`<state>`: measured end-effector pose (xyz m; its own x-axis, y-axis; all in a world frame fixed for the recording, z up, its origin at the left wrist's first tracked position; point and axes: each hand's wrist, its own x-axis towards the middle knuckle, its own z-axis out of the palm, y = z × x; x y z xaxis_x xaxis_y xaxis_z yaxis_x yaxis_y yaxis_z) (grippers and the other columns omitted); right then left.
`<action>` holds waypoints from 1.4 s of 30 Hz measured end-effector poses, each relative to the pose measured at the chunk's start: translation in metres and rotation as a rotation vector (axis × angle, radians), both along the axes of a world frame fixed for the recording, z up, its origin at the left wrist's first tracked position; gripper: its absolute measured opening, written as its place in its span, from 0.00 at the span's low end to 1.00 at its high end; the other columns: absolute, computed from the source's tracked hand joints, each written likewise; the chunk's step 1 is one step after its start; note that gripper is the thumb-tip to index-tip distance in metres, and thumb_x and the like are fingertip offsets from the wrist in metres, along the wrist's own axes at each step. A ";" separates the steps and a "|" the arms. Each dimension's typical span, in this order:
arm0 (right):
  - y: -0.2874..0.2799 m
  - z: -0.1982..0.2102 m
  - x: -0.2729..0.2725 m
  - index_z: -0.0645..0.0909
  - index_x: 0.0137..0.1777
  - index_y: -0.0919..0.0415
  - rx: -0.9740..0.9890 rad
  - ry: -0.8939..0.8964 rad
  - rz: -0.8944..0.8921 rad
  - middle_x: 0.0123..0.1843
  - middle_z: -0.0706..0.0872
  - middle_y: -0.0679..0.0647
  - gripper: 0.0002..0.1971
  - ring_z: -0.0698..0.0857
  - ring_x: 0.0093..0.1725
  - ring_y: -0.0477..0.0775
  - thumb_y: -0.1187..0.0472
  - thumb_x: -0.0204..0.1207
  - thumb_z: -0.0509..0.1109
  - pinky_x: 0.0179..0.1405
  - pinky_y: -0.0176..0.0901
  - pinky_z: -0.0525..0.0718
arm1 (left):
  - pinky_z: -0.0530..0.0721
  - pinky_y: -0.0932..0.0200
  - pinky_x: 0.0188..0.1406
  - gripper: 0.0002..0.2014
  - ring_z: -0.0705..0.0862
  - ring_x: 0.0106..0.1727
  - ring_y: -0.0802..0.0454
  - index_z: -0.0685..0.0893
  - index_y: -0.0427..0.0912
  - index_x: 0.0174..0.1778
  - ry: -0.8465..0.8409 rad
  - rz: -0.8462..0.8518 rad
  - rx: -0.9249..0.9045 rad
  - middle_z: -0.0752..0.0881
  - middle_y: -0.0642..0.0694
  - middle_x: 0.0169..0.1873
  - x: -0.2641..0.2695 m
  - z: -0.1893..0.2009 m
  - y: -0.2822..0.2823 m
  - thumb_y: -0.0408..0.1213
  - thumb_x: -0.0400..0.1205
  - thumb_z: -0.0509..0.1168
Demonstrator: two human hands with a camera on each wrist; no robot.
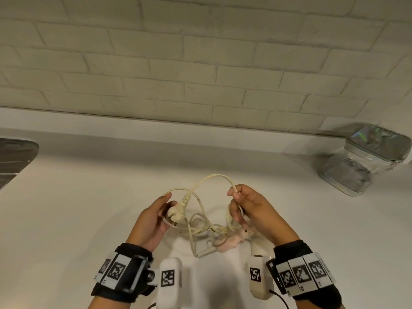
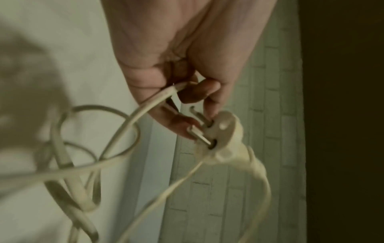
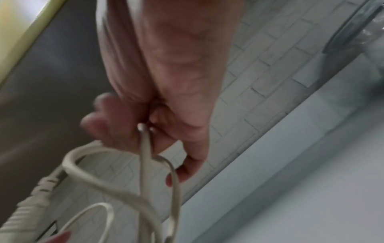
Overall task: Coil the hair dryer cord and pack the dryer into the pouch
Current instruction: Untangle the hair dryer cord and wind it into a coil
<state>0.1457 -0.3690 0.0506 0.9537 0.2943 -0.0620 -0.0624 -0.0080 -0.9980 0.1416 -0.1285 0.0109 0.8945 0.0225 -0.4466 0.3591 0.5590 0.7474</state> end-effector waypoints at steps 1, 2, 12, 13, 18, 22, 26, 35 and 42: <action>-0.001 -0.001 0.000 0.74 0.48 0.61 0.113 -0.028 -0.003 0.26 0.81 0.52 0.06 0.77 0.20 0.52 0.63 0.83 0.56 0.30 0.40 0.80 | 0.86 0.63 0.27 0.26 0.83 0.24 0.57 0.67 0.44 0.12 0.026 0.019 -0.092 0.83 0.48 0.19 0.000 0.000 0.003 0.37 0.78 0.64; -0.003 -0.001 0.000 0.72 0.47 0.60 0.272 -0.033 -0.037 0.30 0.83 0.53 0.04 0.81 0.24 0.55 0.65 0.81 0.57 0.36 0.41 0.83 | 0.86 0.66 0.26 0.26 0.82 0.23 0.58 0.68 0.43 0.12 0.051 0.038 -0.185 0.82 0.47 0.20 0.001 -0.001 0.007 0.38 0.77 0.65; -0.004 -0.010 0.003 0.65 0.46 0.57 0.593 0.136 -0.296 0.39 0.85 0.59 0.12 0.89 0.44 0.71 0.76 0.80 0.52 0.43 0.54 0.89 | 0.75 0.64 0.30 0.27 0.70 0.24 0.57 0.87 0.43 0.40 -0.236 -0.250 0.133 0.79 0.50 0.26 -0.014 0.008 0.010 0.59 0.54 0.79; -0.002 -0.010 0.003 0.64 0.47 0.56 0.590 0.139 -0.303 0.40 0.83 0.60 0.13 0.89 0.46 0.72 0.76 0.81 0.52 0.45 0.55 0.89 | 0.76 0.64 0.33 0.30 0.73 0.25 0.56 0.89 0.42 0.41 -0.281 -0.316 0.255 0.81 0.50 0.26 -0.017 0.012 0.010 0.64 0.55 0.76; -0.001 -0.006 0.004 0.64 0.45 0.56 0.549 0.097 -0.341 0.43 0.80 0.62 0.14 0.88 0.49 0.72 0.77 0.81 0.51 0.47 0.54 0.89 | 0.81 0.63 0.48 0.11 0.87 0.45 0.54 0.93 0.43 0.34 -0.343 -0.637 0.772 0.89 0.49 0.43 -0.021 0.026 0.001 0.45 0.73 0.70; 0.009 -0.007 0.002 0.63 0.48 0.56 0.522 0.050 -0.335 0.42 0.81 0.60 0.13 0.89 0.46 0.69 0.76 0.80 0.54 0.44 0.50 0.89 | 0.85 0.62 0.36 0.08 0.89 0.37 0.50 0.88 0.49 0.50 -0.366 -0.631 0.774 0.86 0.49 0.51 -0.023 0.033 -0.032 0.42 0.77 0.68; 0.026 -0.010 -0.002 0.67 0.50 0.59 0.422 0.005 -0.310 0.43 0.80 0.59 0.11 0.89 0.48 0.62 0.77 0.78 0.58 0.47 0.53 0.89 | 0.86 0.53 0.39 0.10 0.85 0.31 0.56 0.87 0.50 0.43 -0.492 -0.656 0.910 0.86 0.59 0.38 -0.021 0.042 -0.064 0.49 0.78 0.64; 0.031 -0.013 -0.005 0.80 0.36 0.60 0.091 -0.118 -0.357 0.37 0.84 0.59 0.13 0.85 0.38 0.58 0.78 0.73 0.64 0.36 0.44 0.86 | 0.86 0.55 0.50 0.11 0.89 0.45 0.46 0.88 0.49 0.41 -0.455 -0.443 0.695 0.91 0.43 0.44 -0.008 0.053 -0.067 0.27 0.77 0.67; 0.042 -0.008 -0.001 0.68 0.43 0.61 0.461 0.013 -0.325 0.39 0.79 0.55 0.09 0.90 0.47 0.58 0.75 0.78 0.60 0.44 0.42 0.89 | 0.87 0.44 0.47 0.11 0.87 0.38 0.47 0.80 0.45 0.48 -0.399 -0.498 0.922 0.86 0.41 0.43 -0.005 0.034 -0.066 0.28 0.72 0.68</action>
